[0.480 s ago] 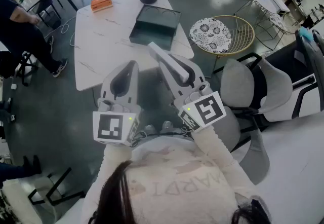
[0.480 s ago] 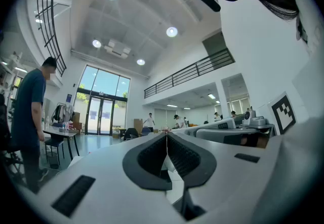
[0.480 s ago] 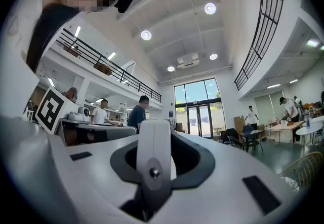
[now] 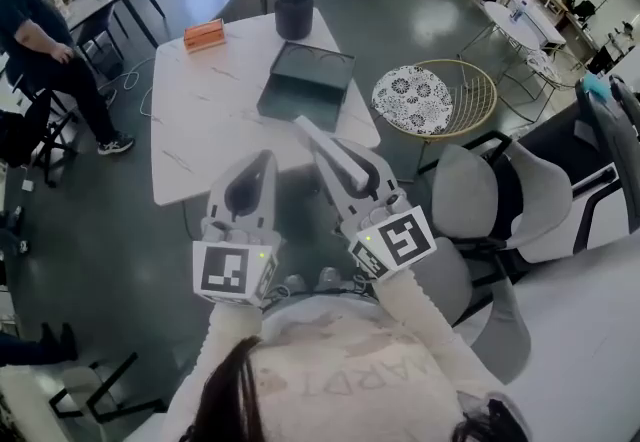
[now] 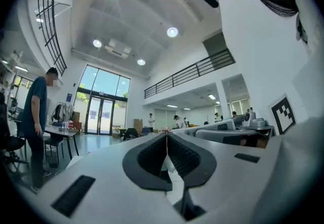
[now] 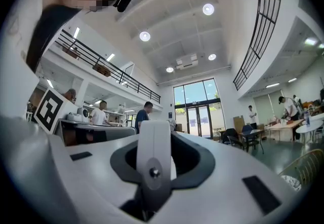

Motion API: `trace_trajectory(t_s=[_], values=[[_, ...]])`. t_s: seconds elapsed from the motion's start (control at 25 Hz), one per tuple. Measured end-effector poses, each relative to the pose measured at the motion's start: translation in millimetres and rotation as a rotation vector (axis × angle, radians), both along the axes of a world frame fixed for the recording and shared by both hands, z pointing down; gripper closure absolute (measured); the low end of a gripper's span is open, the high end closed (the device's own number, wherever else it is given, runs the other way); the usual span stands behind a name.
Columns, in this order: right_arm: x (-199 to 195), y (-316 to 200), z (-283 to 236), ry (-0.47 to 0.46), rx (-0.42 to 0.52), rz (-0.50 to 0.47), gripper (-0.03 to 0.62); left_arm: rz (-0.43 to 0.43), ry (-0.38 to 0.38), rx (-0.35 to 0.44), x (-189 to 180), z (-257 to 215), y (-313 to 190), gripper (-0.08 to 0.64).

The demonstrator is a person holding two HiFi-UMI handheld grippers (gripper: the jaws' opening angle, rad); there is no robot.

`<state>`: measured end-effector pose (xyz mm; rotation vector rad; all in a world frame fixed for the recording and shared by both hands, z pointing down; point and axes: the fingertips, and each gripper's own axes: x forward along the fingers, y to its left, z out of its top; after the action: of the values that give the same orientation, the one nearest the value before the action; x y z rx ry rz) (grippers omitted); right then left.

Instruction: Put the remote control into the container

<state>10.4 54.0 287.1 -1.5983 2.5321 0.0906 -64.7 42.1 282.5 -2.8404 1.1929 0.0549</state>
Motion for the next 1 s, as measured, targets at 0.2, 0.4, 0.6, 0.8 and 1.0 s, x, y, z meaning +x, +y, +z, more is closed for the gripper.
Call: trace_trajectory(t_s=[0.2, 0.4, 0.6, 0.8, 1.0], values=[[0.1, -2.4, -0.3, 0.006, 0.008, -0.002, 0.508, 0.003, 0.006, -0.003, 2.7, 0.0, -1.9, 0.546], [3.4, -4.2, 0.0, -0.003, 0.007, 0.007, 0.508, 0.005, 0.001, 0.001, 3.5, 0.6, -3.9, 0.548], [6.7, -9.4, 2.6, -0.037, -0.009, 0.010, 0.508, 0.006, 0.002, -0.003, 1.8, 1.4, -7.6, 0.548], [6.6, -19.9, 12.9, -0.039, -0.039, 0.019, 0.508, 0.014, 0.001, 0.006, -1.8, -1.6, -9.9, 0.546], [4.2, -31.1, 33.2, -0.028, -0.092, 0.040, 0.508, 0.015, 0.004, -0.011, -10.0, 1.4, -13.9, 0.547]])
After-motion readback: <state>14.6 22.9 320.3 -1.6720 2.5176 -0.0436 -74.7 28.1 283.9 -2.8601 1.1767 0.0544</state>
